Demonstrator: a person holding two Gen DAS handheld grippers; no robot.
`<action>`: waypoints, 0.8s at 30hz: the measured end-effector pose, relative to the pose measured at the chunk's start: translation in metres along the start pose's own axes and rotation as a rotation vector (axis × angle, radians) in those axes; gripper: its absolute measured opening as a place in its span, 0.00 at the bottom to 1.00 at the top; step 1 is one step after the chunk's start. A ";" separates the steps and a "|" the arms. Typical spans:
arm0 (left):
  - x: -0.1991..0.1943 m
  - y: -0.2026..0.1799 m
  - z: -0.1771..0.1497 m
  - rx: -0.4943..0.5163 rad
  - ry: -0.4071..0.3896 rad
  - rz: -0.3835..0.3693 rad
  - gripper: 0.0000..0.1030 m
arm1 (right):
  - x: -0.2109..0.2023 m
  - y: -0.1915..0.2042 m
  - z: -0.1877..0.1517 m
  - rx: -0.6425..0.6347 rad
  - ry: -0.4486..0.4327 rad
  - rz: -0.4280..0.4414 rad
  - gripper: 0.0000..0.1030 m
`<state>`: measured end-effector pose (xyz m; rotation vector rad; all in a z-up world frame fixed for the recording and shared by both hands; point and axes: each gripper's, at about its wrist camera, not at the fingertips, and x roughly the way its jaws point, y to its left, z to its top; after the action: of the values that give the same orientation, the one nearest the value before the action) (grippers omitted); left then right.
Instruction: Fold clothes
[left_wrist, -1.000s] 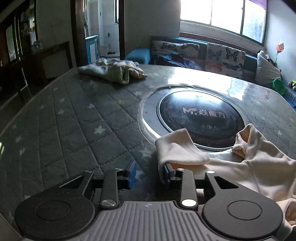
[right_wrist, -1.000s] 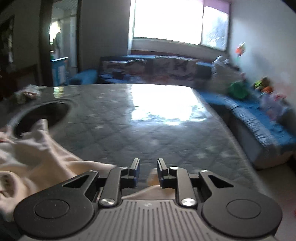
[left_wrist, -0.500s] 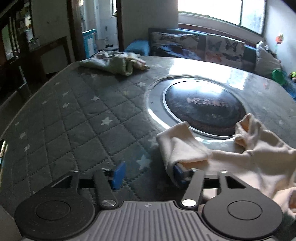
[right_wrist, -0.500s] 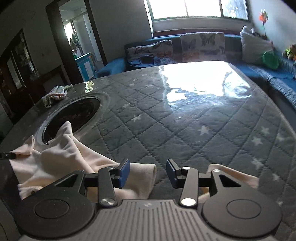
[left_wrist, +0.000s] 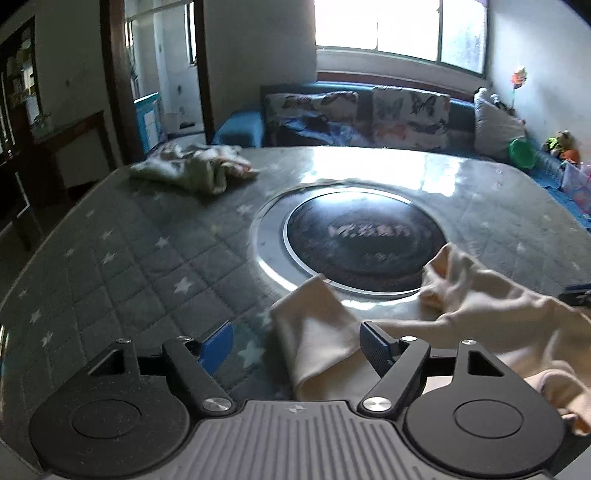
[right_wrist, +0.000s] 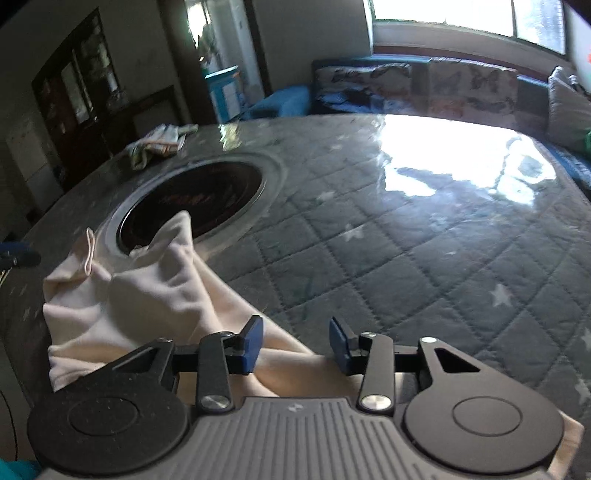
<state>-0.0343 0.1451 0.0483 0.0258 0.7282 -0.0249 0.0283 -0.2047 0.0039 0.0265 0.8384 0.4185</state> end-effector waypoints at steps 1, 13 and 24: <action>0.001 -0.003 0.002 0.000 -0.004 -0.012 0.75 | 0.002 0.001 -0.001 -0.005 0.011 0.012 0.37; 0.027 -0.068 0.005 0.049 0.015 -0.195 0.77 | 0.008 0.013 -0.002 -0.121 0.052 0.040 0.21; 0.030 -0.084 0.002 0.039 0.017 -0.226 0.78 | -0.031 0.027 0.012 -0.159 -0.085 0.034 0.07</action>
<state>-0.0131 0.0610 0.0291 -0.0193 0.7443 -0.2548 0.0086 -0.1895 0.0392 -0.0879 0.7199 0.5114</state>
